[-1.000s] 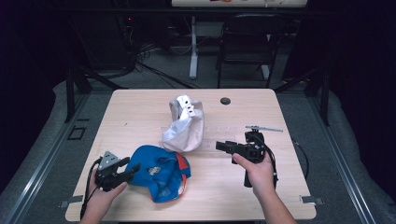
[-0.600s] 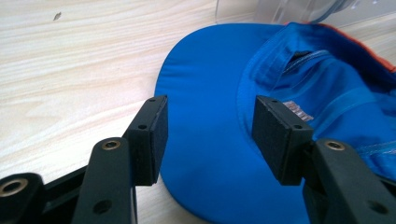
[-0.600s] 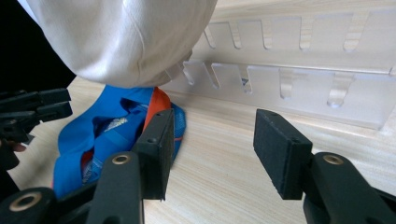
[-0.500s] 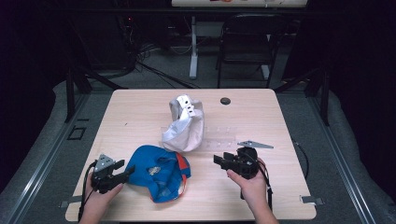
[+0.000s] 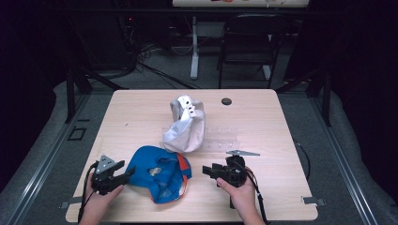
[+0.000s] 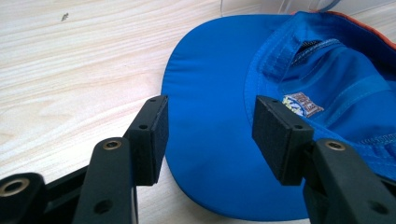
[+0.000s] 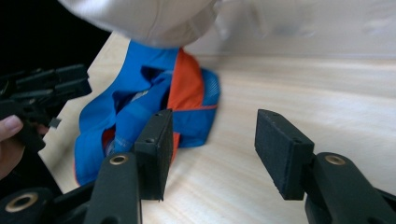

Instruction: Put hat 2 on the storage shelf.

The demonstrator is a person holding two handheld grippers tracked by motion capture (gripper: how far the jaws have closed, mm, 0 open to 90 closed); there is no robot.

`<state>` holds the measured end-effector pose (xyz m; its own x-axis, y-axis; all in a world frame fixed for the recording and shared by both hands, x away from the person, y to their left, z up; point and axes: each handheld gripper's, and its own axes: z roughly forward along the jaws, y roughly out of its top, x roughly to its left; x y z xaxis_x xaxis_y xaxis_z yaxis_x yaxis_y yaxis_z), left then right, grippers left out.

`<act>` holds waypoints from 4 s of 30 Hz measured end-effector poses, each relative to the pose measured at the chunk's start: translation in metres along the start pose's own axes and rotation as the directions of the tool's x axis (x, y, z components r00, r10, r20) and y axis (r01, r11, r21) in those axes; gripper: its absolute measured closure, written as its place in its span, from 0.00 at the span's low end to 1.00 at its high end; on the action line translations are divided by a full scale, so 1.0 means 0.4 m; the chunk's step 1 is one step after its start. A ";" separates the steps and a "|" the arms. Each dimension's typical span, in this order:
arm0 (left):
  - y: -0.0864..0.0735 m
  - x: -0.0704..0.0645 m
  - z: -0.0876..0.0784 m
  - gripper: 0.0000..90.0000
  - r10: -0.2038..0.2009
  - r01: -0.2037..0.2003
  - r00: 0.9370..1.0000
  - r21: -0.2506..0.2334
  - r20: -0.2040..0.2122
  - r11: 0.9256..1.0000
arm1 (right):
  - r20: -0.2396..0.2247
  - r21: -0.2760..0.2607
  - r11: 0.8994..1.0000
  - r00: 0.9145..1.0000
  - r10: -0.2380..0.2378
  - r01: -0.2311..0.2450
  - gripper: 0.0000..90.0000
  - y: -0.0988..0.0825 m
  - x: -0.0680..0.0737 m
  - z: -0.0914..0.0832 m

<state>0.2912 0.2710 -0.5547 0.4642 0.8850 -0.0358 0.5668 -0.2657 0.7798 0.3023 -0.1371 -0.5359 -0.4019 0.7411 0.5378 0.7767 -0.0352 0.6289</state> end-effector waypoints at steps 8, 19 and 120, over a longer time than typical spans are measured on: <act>-0.002 0.000 0.007 0.52 -0.013 0.013 1.000 -0.006 0.006 1.000 | -0.053 0.139 0.990 0.999 0.014 -0.006 0.67 -0.014 0.034 0.065; -0.003 -0.001 0.008 0.52 0.000 0.000 1.000 0.005 0.003 1.000 | -0.117 0.250 0.968 0.992 0.042 -0.011 0.66 -0.050 0.054 0.141; -0.005 -0.011 0.020 0.52 0.031 -0.031 0.999 0.018 0.006 0.999 | -0.149 0.182 0.953 0.952 0.269 -0.241 0.87 -0.013 0.002 -0.022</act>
<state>0.2934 0.2647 -0.5610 0.4855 0.8741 -0.0149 0.5638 -0.3001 0.7695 0.2939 -0.1422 -0.5339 -0.2457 0.5959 0.7645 0.9255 -0.0903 0.3679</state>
